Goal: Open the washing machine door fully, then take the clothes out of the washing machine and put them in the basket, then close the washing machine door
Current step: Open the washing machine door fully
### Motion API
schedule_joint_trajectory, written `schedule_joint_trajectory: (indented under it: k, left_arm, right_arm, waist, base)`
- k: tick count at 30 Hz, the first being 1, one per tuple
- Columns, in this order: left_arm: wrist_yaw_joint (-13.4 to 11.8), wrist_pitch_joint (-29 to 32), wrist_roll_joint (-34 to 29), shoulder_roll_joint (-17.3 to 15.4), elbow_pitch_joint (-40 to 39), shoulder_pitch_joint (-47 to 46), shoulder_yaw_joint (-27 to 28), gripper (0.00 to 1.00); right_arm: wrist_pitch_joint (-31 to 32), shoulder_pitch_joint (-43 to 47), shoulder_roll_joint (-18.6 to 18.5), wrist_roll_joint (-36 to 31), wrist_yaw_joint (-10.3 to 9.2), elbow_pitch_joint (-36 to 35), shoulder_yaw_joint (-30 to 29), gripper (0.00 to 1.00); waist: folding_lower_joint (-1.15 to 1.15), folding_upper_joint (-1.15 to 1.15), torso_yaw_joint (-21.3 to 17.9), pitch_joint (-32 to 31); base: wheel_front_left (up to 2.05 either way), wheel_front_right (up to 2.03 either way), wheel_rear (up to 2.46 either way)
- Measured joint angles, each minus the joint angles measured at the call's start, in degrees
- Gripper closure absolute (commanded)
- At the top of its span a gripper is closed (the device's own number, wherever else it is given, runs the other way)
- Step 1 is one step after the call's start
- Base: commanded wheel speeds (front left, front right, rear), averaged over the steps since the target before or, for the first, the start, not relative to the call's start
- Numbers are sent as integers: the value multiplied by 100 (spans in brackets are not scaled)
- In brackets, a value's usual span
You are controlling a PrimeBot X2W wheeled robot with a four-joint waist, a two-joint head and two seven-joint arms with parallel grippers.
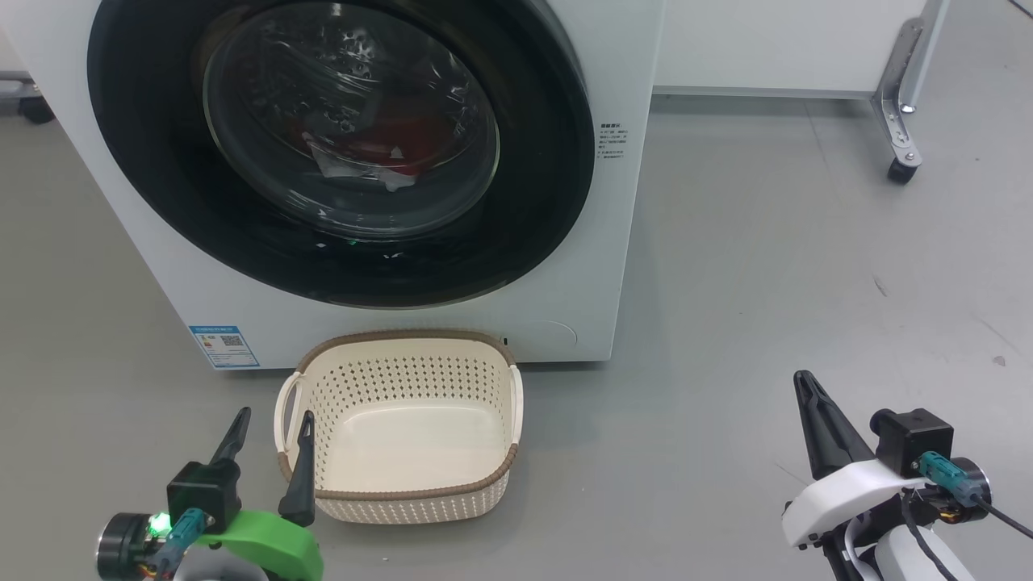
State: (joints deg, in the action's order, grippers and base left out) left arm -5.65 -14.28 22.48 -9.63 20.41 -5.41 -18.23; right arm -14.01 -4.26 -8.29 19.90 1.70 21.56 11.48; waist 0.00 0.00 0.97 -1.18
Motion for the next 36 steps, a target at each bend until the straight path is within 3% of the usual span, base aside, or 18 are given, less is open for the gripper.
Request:
schedule_joint_trajectory:
  k: [10,15,24,36]
  left_arm:
    - [-4,0,-35,36,-12,-41,-11,0]
    - [-9,0,-43,70,-100,-145,-12,0]
    - [-10,0,-44,90,-353,-351,51,0]
    - [-11,-16,-96,149,-787,-864,77,0]
  right_arm:
    - [0,-2,93,74,177,-15,-86,100]
    - [0,-42,314,593,289,-79,-369,100]
    - [41,-660,597,2477,486,-88,-966,100]
    - [1274,-2186,577,5264,525,-100,-1616,100]
  waist:
    - [0,0,47,64]
    - [0,0,116,185]
    - [0,0,233,589]
    - [0,0,357,1367]
  base:
    - [0,0,0]
    - [0,0,0]
    - [0,0,0]
    - [0,0,0]
